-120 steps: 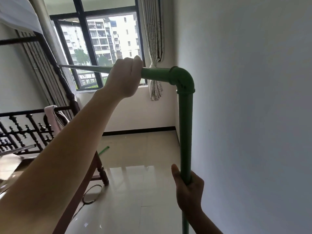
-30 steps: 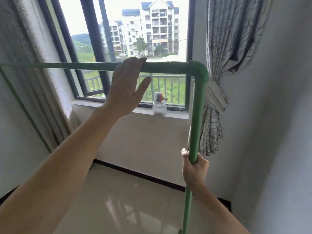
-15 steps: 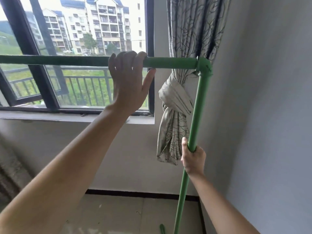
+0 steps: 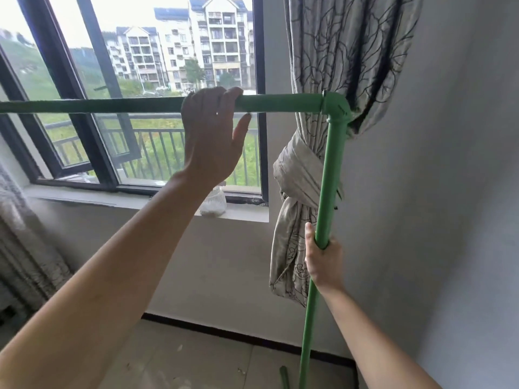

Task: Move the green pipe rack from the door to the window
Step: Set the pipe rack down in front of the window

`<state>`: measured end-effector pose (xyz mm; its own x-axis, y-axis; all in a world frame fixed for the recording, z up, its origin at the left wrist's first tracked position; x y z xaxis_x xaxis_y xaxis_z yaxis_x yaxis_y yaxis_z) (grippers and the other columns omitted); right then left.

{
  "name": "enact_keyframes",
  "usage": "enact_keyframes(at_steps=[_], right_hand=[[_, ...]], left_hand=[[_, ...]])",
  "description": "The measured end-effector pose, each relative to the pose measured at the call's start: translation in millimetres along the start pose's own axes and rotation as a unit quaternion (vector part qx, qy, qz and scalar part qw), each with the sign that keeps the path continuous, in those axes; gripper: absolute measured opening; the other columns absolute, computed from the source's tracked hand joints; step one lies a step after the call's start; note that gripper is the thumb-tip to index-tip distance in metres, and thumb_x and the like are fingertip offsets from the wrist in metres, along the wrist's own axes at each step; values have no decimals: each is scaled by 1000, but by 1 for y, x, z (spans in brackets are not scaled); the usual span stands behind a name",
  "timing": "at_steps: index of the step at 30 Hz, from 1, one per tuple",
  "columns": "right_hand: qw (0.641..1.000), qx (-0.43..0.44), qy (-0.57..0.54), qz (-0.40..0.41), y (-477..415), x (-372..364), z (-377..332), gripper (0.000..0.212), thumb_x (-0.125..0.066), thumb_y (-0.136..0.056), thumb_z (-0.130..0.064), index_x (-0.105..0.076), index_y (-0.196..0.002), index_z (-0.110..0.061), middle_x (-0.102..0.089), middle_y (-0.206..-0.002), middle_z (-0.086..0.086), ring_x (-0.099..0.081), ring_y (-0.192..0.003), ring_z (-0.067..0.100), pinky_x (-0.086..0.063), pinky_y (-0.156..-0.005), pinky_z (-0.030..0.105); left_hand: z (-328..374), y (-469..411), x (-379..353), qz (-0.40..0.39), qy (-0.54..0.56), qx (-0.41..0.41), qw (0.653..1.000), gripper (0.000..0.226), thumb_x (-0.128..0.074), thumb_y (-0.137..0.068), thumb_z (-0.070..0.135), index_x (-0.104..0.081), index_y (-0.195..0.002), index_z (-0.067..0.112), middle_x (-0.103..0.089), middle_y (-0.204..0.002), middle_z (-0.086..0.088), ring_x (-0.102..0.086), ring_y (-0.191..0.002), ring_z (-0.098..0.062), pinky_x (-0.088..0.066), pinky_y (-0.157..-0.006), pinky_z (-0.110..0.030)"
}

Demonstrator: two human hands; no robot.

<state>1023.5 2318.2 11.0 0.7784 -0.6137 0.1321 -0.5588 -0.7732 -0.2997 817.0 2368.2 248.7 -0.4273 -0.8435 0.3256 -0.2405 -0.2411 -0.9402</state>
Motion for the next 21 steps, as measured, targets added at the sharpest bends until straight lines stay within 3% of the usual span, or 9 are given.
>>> enact_keyframes(at_steps=[5, 8, 13, 21], right_hand=[[998, 4, -10, -58, -34, -5, 12, 51, -58, -89, -53, -45, -53, -19, -44, -37, -5, -42, -30, 15, -37, -33, 26], [997, 14, -2, -77, -53, -5, 12, 49, -60, -91, -46, -45, -54, -16, -47, -41, 2, -46, -35, 20, -40, -33, 35], [999, 10, -16, -39, -83, -4, 18, 45, -66, -87, -42, -51, -64, -6, -51, -44, 3, -45, -28, 5, -40, -34, 16], [999, 27, 3, -25, -81, -7, 24, 49, -64, -88, -43, -52, -62, -3, -55, -42, 3, -50, -31, 10, -46, -38, 24]], left_hand=[[7, -7, -36, 22, -2, 30, 999, 36, -42, -106, 34, -55, -129, 10, -61, -123, -14, -53, -119, -35, -33, -114, -54], [7, -14, -59, 29, -11, 44, 999, 36, -41, -107, 36, -55, -128, 12, -61, -125, -12, -53, -122, -34, -31, -117, -52], [9, -23, -90, 8, -17, 24, 1000, 39, -41, -105, 34, -51, -135, 12, -58, -130, -13, -50, -125, -35, -26, -119, -51], [2, -21, -92, 26, -11, -1, 1000, 41, -47, -100, 30, -49, -137, 12, -57, -131, -14, -43, -124, -31, -24, -119, -50]])
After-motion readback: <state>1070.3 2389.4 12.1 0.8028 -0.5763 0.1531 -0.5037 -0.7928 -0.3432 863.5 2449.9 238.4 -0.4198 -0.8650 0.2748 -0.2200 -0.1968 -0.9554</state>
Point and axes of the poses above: each hand's wrist, its own y-axis away from the middle knuckle, its own x-axis out of the back of the hand, z = x × y, the point moved 4 cm from there along -y, towards the middle knuckle
